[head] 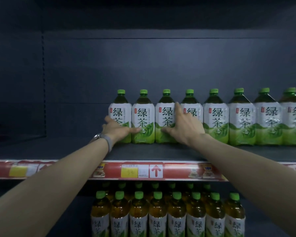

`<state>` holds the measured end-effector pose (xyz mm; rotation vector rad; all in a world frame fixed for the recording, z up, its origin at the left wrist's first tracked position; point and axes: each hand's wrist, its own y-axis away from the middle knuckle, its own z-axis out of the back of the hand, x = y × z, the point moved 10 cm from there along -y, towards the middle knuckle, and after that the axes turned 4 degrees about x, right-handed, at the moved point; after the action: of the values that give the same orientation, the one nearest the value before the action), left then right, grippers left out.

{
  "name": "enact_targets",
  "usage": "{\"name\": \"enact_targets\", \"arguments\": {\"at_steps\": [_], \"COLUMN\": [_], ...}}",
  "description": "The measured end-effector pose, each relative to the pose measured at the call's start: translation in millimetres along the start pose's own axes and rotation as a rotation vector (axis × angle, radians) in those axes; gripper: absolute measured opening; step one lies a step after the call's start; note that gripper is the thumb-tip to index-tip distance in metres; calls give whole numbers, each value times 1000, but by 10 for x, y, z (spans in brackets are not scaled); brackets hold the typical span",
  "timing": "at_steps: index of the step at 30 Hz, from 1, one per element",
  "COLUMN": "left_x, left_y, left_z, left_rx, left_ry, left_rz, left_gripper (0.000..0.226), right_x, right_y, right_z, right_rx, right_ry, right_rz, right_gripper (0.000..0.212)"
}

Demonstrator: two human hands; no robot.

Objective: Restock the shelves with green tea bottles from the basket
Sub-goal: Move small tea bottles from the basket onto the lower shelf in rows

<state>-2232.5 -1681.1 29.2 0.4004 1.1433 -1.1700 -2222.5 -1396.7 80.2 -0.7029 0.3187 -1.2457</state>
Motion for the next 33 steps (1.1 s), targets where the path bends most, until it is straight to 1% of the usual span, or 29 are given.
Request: {"name": "enact_targets", "arguments": {"at_steps": [4, 8, 11, 16, 20, 22, 23, 26, 30, 31, 33], "left_x": [-48, -108, -109, -69, -62, -89, -126, -350, -799, -911, -1126], "left_y": [5, 18, 26, -3, -1, 32, 61, 242, 528, 605, 759], "left_z": [2, 2, 16, -13, 14, 67, 105, 140, -24, -106, -322], "left_rx": [-25, -30, -39, -37, -33, -62, -94, -186, -212, -205, -183], "left_ry": [-103, -130, -142, -145, -114, -158, -198, -283, -435, -484, -607], "left_rz": [-18, -18, -22, -9, -2, 1, -12, -117, -321, -368, -449], "left_gripper": [126, 122, 120, 124, 131, 140, 140, 121, 97, 93, 85], "right_x": [43, 59, 72, 115, 101, 57, 24, -144, -514, -628, -859], "right_y": [-11, -16, -22, -54, -48, -10, 18, 119, 215, 238, 292], "right_z": [-32, -29, -2, 2, 31, 67, 103, 275, 465, 533, 674], "right_rx": [12, 10, -11, -32, -10, 5, 4, -23, -54, -84, -147], "right_ry": [-60, -72, -37, 7, 4, -6, -6, 32, 81, 106, 203], "right_rz": [-4, 10, 3, -3, 26, 51, 66, 99, 74, 60, 28], "right_gripper": [116, 113, 114, 113, 107, 103, 100, 80, 56, 54, 55]}}
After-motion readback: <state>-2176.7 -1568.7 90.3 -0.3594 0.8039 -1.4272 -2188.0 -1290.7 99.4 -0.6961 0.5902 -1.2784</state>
